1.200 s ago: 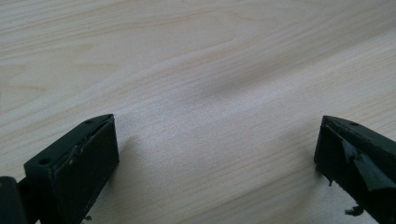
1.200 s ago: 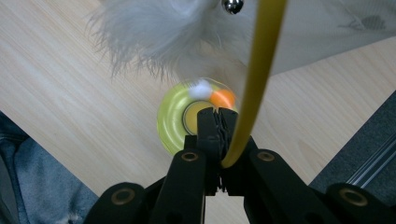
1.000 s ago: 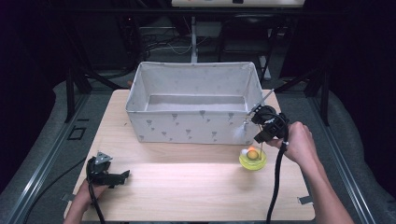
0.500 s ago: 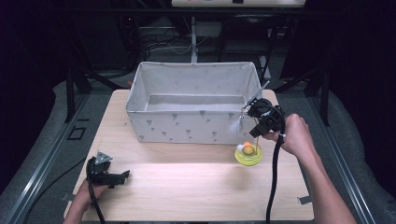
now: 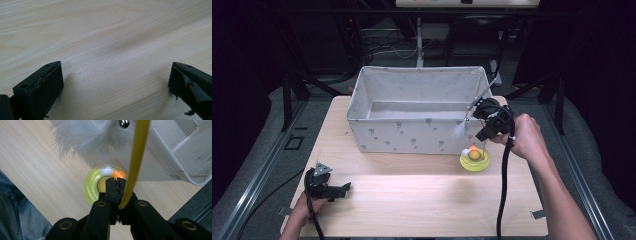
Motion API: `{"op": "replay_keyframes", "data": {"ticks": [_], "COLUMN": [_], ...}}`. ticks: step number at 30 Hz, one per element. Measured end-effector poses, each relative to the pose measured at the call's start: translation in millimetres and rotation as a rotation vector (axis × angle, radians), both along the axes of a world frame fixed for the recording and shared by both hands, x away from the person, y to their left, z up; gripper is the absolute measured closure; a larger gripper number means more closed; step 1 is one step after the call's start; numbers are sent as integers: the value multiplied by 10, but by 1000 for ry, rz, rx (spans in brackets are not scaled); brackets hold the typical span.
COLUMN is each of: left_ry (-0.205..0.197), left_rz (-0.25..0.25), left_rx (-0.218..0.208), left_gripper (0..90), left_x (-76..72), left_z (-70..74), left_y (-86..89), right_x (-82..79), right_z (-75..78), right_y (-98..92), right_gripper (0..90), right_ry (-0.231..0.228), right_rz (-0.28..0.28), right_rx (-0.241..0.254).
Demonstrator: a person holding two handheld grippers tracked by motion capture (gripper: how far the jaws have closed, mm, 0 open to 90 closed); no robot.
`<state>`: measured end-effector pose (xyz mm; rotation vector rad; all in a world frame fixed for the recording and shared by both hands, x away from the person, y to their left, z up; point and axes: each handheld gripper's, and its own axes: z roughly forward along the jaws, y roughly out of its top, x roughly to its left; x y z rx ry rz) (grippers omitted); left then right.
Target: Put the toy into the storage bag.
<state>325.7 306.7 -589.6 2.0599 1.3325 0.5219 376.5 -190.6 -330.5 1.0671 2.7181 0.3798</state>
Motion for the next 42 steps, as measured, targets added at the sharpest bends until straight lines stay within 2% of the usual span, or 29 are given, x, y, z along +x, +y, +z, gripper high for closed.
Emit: {"op": "replay_keyframes", "data": {"ticks": [11,23,32,33,42], "left_ry": [0,0,1,1,1], "left_rz": [-1,-2,-1,0,-1], "left_rx": [0,1,0,-1,0], "left_gripper": [0,0,0,0,0], "left_x": [0,0,-1,-1,0], "left_z": [0,1,0,0,0], "left_y": [1,1,1,0,1], "right_x": [15,44,67,74,79], "right_z": [149,344,411,441,561], "right_y": [39,61,95,99,106], "right_gripper": [880,880,880,880,880], "right_ry": [-24,-42,-43,-41,-57], "right_rz": [6,17,20,28,28], "right_rx": [16,13,16,5,5]}}
